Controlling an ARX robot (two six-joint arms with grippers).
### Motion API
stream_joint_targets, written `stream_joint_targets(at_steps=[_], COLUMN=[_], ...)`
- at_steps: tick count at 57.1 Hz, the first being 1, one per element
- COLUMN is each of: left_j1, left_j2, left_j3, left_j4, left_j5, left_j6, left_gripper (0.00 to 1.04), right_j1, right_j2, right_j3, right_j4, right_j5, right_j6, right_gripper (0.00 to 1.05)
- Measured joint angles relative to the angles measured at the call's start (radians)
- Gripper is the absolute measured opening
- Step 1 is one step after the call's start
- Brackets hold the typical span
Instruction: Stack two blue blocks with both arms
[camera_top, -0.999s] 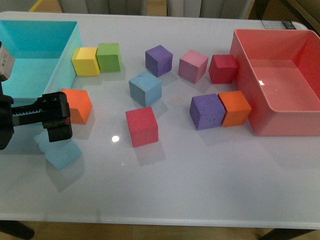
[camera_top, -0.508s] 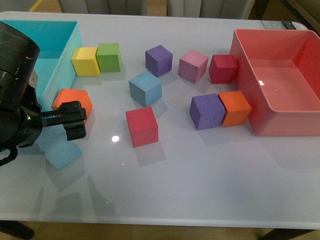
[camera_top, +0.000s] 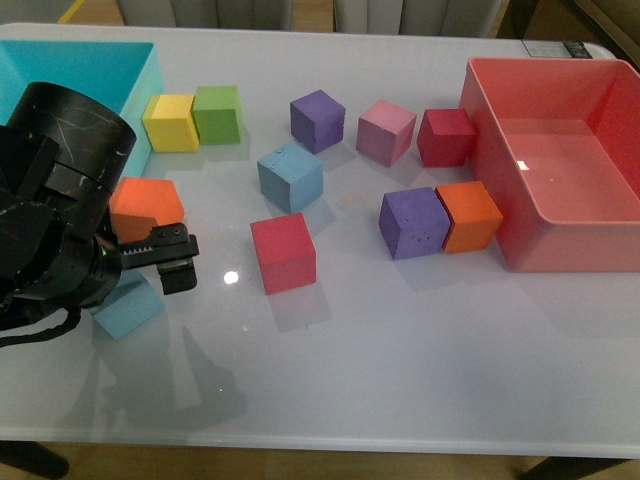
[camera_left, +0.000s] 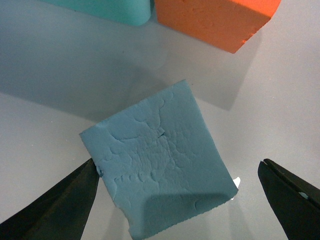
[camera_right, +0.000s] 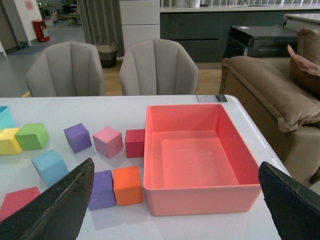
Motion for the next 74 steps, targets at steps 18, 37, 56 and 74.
stream_joint_targets(at_steps=[18,37,56,74], left_j1=[0.000,-0.012,-0.108,-0.188], left_j2=[0.044,-0.048,-0.257,-0.094], left_j3=[0.023,-0.024,0.029,0.372], left_j4=[-0.014,-0.050,-0.162,-0.249], left_j5=[0.002,-0.005,-0.053,0.024], left_j6=[-0.018,-0.018,0.076,0.218], left_gripper=[0.80,0.50,0.46,0.45], right_j1=[0.000,0.000,0.000,0.000], right_j2=[0.000,0.000,0.000,0.000], right_j3=[0.000,0.000,0.000,0.000], right_j4=[0.000,0.000,0.000,0.000], right_j5=[0.000,0.000,0.000,0.000], right_j6=[0.000,0.000,0.000,0.000], right_gripper=[0.96,0.96,0.96,0.96])
